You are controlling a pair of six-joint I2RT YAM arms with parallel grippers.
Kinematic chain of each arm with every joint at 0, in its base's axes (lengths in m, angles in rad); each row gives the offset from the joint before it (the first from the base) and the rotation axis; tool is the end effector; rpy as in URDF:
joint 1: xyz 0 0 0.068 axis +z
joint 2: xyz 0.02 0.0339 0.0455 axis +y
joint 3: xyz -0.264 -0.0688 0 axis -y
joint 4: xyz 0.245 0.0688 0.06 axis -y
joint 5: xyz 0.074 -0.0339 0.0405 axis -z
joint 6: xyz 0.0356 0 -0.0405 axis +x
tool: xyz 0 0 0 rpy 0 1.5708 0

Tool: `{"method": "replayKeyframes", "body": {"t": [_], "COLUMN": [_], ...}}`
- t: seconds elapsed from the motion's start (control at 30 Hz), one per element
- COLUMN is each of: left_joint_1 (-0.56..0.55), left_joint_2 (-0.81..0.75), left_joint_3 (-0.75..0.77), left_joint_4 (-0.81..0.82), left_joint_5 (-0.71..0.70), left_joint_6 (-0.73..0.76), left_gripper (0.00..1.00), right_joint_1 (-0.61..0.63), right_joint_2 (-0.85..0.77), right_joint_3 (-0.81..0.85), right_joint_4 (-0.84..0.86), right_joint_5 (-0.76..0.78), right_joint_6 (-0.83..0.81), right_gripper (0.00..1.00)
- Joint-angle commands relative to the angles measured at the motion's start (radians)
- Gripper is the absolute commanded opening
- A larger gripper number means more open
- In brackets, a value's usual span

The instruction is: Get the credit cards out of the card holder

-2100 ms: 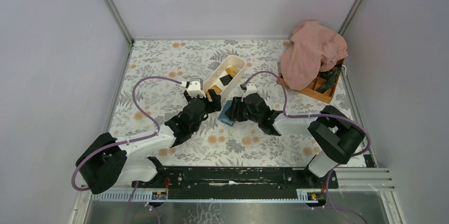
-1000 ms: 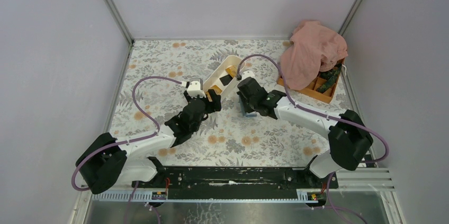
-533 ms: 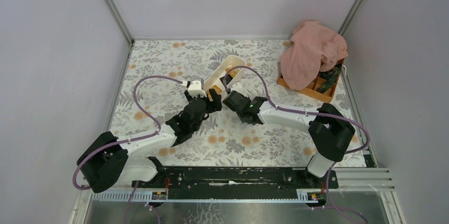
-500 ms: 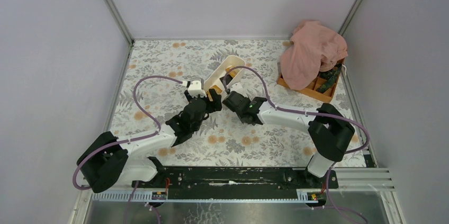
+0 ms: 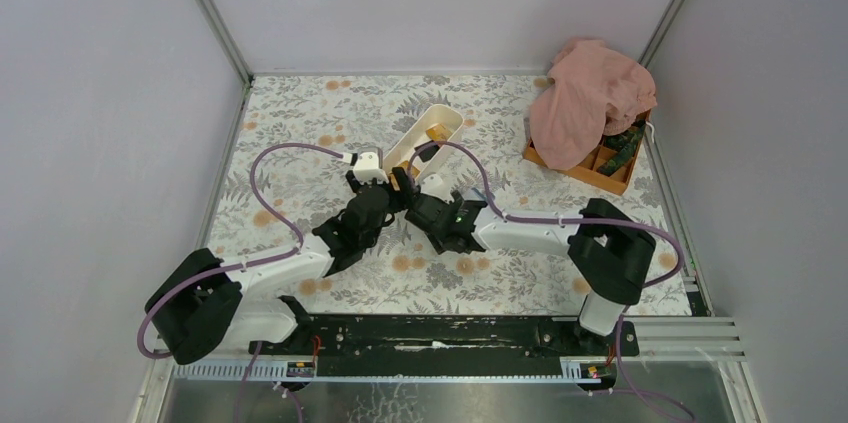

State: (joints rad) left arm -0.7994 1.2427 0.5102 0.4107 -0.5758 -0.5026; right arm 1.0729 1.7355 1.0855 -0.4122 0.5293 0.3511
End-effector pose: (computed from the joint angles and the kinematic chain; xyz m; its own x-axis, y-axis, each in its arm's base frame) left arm 0.1922 -0.1698 0.2113 -0.3094 -0.2614 -0.9143 0.1052 0.9462 -0.3061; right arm 0.1809 0.2951 0.1819 -0.6121 -0.5045 -0.6089 -0.4584 0.8539 -0.2466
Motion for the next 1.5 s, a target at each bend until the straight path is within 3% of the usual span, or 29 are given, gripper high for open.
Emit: {"method": "replayKeyframes", "body": {"t": [0.0, 0.3, 0.53, 0.7, 0.9, 1.1, 1.17, 1.23, 1.37, 1.47], "left_joint_1": [0.0, 0.0, -0.001, 0.002, 0.001, 0.002, 0.002, 0.002, 0.001, 0.002], "left_joint_2": [-0.002, 0.025, 0.023, 0.025, 0.079, 0.134, 0.15, 0.17, 0.213, 0.232], "left_joint_3": [0.031, 0.045, 0.045, 0.045, 0.083, 0.114, 0.121, 0.131, 0.145, 0.153], "left_joint_4": [0.028, 0.016, 0.013, 0.018, 0.003, -0.004, -0.001, -0.001, 0.001, 0.009], "left_joint_5": [-0.017, -0.011, -0.01, 0.014, 0.091, 0.183, 0.215, 0.25, 0.317, 0.372], "left_joint_6": [0.009, 0.004, 0.001, -0.003, 0.006, 0.007, 0.007, 0.002, -0.04, -0.06], "left_gripper": [0.8, 0.8, 0.8, 0.8, 0.8, 0.78, 0.74, 0.63, 0.25, 0.11], "right_joint_1": [0.021, 0.022, 0.022, 0.021, 0.02, 0.019, 0.018, 0.01, -0.024, -0.049], "right_joint_2": [-0.064, -0.217, -0.231, -0.216, -0.192, -0.312, -0.352, -0.384, -0.414, -0.411], "right_joint_3": [-0.026, -0.228, -0.3, -0.362, -0.415, -0.432, -0.431, -0.43, -0.437, -0.458], "right_joint_4": [0.067, 0.319, 0.409, 0.508, 0.582, 0.558, 0.535, 0.521, 0.508, 0.522], "right_joint_5": [-0.095, -0.339, -0.344, -0.361, -0.361, -0.299, -0.268, -0.256, -0.251, -0.275], "right_joint_6": [0.016, 0.087, 0.099, 0.104, 0.123, 0.09, 0.074, 0.062, 0.055, 0.06], "right_gripper": [0.68, 0.72, 0.74, 0.85, 0.85, 0.84, 0.83, 0.82, 0.8, 0.74]}}
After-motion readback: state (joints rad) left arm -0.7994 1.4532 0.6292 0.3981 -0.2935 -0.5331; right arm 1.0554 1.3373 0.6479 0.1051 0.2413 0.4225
